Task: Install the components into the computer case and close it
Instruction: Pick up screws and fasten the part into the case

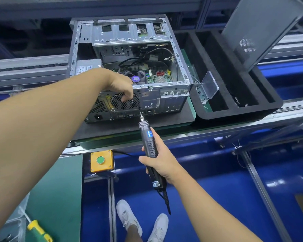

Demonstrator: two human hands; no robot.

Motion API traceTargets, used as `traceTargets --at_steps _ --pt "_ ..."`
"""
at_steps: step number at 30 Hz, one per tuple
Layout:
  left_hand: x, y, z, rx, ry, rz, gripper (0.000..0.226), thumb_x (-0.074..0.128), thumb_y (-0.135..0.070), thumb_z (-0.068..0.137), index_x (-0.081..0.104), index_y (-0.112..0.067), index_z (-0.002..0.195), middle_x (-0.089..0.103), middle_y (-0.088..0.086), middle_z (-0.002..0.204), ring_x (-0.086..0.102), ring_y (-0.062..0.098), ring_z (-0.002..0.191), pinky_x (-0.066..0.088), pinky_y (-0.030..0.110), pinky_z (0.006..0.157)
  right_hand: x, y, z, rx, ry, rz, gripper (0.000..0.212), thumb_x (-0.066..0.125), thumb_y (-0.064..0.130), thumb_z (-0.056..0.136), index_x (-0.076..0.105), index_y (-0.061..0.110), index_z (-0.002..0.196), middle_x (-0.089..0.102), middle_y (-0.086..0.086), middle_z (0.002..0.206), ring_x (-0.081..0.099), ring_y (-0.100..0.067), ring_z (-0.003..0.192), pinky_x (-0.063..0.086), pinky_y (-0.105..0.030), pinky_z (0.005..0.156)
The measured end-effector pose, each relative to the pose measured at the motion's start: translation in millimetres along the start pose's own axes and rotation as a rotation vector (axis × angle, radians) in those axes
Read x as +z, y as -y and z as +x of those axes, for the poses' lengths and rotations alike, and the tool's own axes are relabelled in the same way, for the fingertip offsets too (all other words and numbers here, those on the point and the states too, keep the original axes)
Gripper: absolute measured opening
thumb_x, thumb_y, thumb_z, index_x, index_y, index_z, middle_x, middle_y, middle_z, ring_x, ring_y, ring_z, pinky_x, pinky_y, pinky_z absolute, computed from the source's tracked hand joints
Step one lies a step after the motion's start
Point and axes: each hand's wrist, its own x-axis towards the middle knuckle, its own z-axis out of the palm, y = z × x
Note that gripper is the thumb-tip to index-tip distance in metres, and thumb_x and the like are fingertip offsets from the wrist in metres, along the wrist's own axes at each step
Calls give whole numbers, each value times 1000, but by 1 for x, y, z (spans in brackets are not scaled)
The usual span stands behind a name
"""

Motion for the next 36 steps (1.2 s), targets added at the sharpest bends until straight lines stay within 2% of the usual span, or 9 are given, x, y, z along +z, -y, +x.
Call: traceTargets --at_steps 8,13,23,28,36 --pt "-1 -4 -5 -1 3 -29 41 59 0 69 41 -15 36 39 -2 54 33 19 60 30 35 67 -2 0 -1 18 -13 9 101 79 23 77 23 57 154 65 3 112 64 -18 74 59 -34 68" --pt "0 -5 -7 -25 -20 -30 36 60 0 68 33 -13 50 30 -1 57 25 17 54 22 30 55 -1 4 -1 23 -4 4 102 78 23 77 21 57 155 64 3 113 64 -14 71 58 -31 66" --pt "0 -8 -9 -24 -32 -15 32 60 -1 70 38 -11 50 34 1 60 29 18 57 24 30 57 4 9 -2 52 -6 47 105 79 23 79 17 51 158 64 2 112 63 -15 61 57 -29 61" --pt "1 -8 -10 -17 -31 -36 33 59 0 70 37 -12 47 36 2 63 30 18 59 26 31 60 6 10 0 73 -3 95 102 77 18 80 19 52 158 63 -1 113 61 -22 65 57 -35 64" --pt "0 -6 -9 -17 -35 -44 34 60 0 68 37 -12 45 34 0 58 29 18 57 25 31 58 8 14 1 83 -22 98 102 79 16 82 20 52 157 63 2 109 61 -20 62 57 -33 62"
